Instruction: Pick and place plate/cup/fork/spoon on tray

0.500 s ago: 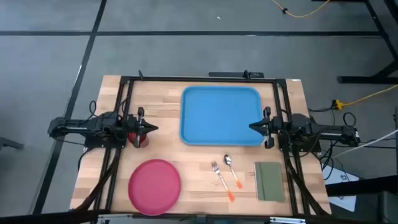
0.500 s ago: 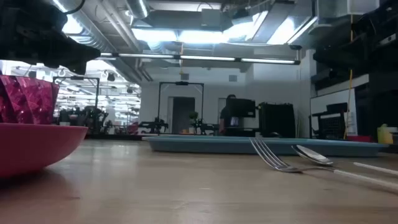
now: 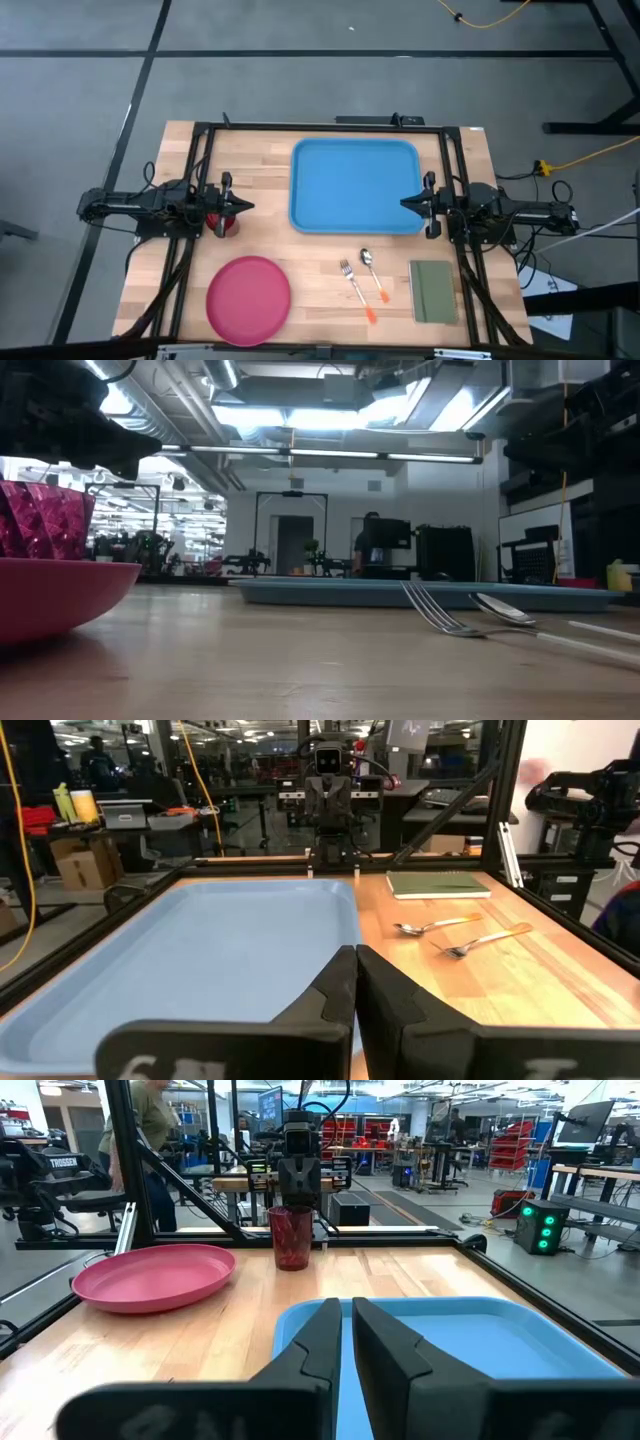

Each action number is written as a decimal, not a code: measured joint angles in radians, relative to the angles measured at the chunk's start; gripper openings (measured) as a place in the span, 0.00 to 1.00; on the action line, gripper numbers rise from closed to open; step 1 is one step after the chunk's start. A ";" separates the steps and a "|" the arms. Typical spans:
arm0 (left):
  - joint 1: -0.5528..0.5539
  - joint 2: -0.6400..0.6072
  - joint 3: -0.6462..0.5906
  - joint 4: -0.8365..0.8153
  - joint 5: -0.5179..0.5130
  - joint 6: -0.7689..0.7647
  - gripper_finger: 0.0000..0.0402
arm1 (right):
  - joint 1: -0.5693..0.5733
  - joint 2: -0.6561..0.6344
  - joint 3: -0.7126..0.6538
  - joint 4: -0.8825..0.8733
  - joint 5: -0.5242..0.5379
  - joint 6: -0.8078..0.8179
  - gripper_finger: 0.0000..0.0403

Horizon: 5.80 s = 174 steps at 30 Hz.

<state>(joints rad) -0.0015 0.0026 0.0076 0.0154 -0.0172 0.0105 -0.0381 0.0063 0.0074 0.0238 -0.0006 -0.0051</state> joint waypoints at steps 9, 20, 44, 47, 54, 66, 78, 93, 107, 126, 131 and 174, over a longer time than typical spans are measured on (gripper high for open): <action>0.000 0.000 0.000 0.000 0.000 0.000 0.00 | 0.000 0.000 0.000 0.000 0.000 0.000 0.09; 0.000 0.000 0.000 0.000 0.012 0.000 0.00 | 0.000 0.000 0.000 0.005 0.001 -0.049 0.09; 0.000 0.001 0.000 0.260 -0.040 0.011 0.00 | 0.001 0.000 0.000 0.101 -0.072 0.250 0.09; 0.000 0.005 0.000 0.407 -0.054 0.026 0.00 | 0.001 0.000 0.000 0.268 -0.072 0.335 0.09; 0.000 0.040 0.009 0.788 -0.011 0.097 0.00 | 0.019 0.000 0.000 0.806 -0.259 0.251 0.09; 0.000 0.329 0.357 0.328 0.037 0.065 0.00 | 0.025 0.157 0.215 0.481 -0.178 0.080 0.09; 0.000 0.643 0.863 -0.407 0.062 -0.052 0.00 | 0.024 0.326 0.280 0.387 -0.176 -0.009 0.09; -0.007 0.700 0.956 -0.678 -0.042 -0.182 0.03 | 0.024 0.334 0.280 0.285 -0.176 0.102 0.09; -0.008 0.717 0.956 -1.099 -0.093 -0.478 0.19 | 0.025 0.415 0.281 0.270 -0.176 0.074 0.09; -0.008 0.846 0.833 -1.263 -0.050 -0.601 0.20 | 0.021 0.437 0.281 0.270 -0.175 0.072 0.09; -0.008 0.849 0.778 -1.263 -0.032 -0.557 0.20 | 0.021 0.437 0.281 0.270 -0.175 0.072 0.09; -0.008 0.861 0.729 -1.225 -0.071 -0.268 0.19 | 0.021 0.437 0.280 0.211 -0.175 0.071 0.09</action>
<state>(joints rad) -0.0098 0.8636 0.7365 -1.2095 -0.0881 -0.2572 -0.0174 0.4435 0.2874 0.2348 -0.1761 0.0662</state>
